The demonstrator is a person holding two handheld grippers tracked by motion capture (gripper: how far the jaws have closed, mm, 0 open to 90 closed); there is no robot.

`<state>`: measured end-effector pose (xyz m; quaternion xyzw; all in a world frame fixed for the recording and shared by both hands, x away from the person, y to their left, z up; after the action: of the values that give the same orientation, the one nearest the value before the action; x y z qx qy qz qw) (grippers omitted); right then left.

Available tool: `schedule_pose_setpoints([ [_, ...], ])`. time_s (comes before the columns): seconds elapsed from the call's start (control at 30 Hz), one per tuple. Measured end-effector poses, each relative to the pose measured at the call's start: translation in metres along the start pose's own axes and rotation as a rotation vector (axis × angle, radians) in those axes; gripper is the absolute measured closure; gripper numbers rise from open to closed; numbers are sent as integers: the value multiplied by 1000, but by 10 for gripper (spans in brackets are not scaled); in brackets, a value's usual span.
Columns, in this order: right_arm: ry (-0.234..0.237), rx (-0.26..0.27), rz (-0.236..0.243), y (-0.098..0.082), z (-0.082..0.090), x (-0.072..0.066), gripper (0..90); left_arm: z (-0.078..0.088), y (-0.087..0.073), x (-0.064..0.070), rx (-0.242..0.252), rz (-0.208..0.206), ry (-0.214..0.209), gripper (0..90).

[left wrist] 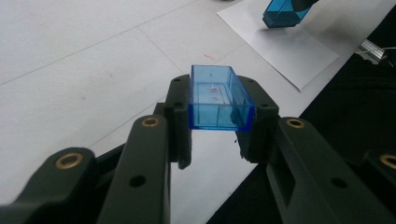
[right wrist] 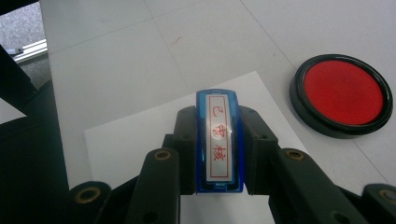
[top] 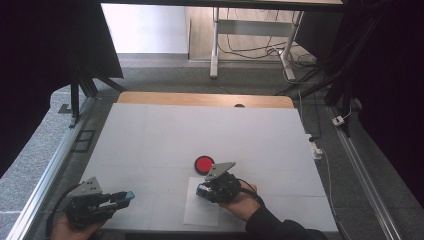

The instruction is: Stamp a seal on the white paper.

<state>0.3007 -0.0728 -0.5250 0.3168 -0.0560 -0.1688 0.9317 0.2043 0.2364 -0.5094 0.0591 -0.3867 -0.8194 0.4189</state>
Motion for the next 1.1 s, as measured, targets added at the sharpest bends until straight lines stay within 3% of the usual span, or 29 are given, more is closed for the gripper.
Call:
schedule_pose_setpoints([
  [0.97, -44, -45, 36, -3, -10, -4, 722, 0, 0, 0, -4, 0, 0, 681],
  [1.1, -26, -43, 12, -4, -10, -2, 721, 0, 0, 0, -4, 0, -1, 681],
])
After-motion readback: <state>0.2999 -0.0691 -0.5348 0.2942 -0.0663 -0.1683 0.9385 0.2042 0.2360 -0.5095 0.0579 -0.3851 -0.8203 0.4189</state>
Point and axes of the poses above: each handheld gripper's, and its own axes: z roughly backward along the jaws, y roughly out of its top, x roughly to its right, the point moved 5 cm from there along -z, roughly forward along the jaws, and after that the axes turned 3 degrees about -x, right-handed, at the moved point
